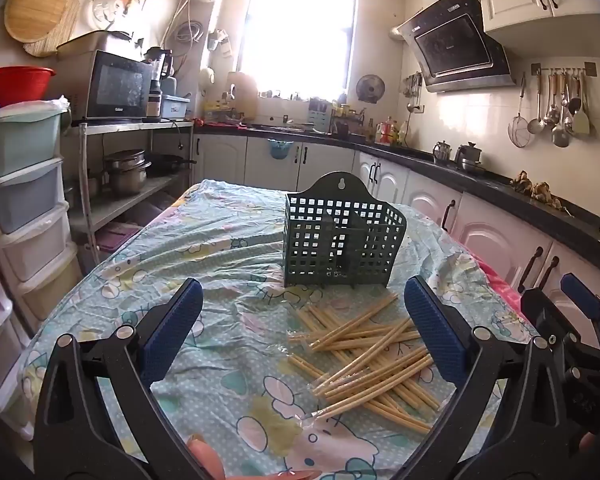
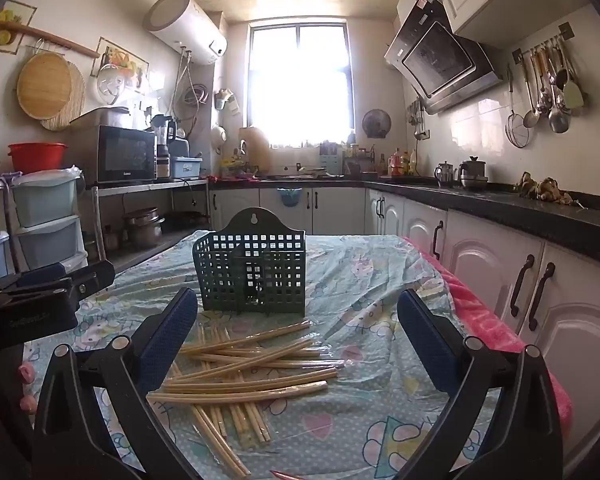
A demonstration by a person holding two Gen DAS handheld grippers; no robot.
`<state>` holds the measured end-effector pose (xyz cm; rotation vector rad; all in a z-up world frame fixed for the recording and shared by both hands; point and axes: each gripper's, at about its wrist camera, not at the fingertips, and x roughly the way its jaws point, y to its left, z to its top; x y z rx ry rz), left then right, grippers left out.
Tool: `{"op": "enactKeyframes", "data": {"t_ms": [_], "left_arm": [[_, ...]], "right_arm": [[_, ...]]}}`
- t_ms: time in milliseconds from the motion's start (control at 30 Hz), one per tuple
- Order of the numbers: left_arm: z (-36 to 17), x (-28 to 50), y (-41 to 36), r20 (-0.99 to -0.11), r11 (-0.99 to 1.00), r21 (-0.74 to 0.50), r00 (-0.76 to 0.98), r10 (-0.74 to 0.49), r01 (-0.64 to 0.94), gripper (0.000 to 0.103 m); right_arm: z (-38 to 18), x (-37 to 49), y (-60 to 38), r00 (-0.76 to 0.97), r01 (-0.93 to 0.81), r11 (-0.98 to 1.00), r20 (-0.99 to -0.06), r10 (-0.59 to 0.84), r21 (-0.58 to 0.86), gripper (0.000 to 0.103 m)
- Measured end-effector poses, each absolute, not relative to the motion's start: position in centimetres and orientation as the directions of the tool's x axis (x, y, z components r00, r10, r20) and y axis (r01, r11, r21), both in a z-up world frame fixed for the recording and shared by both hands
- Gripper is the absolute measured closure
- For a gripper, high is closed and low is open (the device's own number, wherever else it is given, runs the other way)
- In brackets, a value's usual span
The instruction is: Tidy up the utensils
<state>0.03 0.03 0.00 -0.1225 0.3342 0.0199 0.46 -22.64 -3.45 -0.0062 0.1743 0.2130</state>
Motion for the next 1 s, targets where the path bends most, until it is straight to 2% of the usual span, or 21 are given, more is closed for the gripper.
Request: {"op": "enactKeyframes", "data": {"t_ms": [1000], "left_arm": [[0.45,-0.45,-0.2,-0.303,0.994,-0.109,0.953,-0.009,-0.025,0.01]], "right_arm": [[-3.42,0.37,-22.56,0.962,-0.21,0.978,-0.183,0.205,-0.011,0.006]]}}
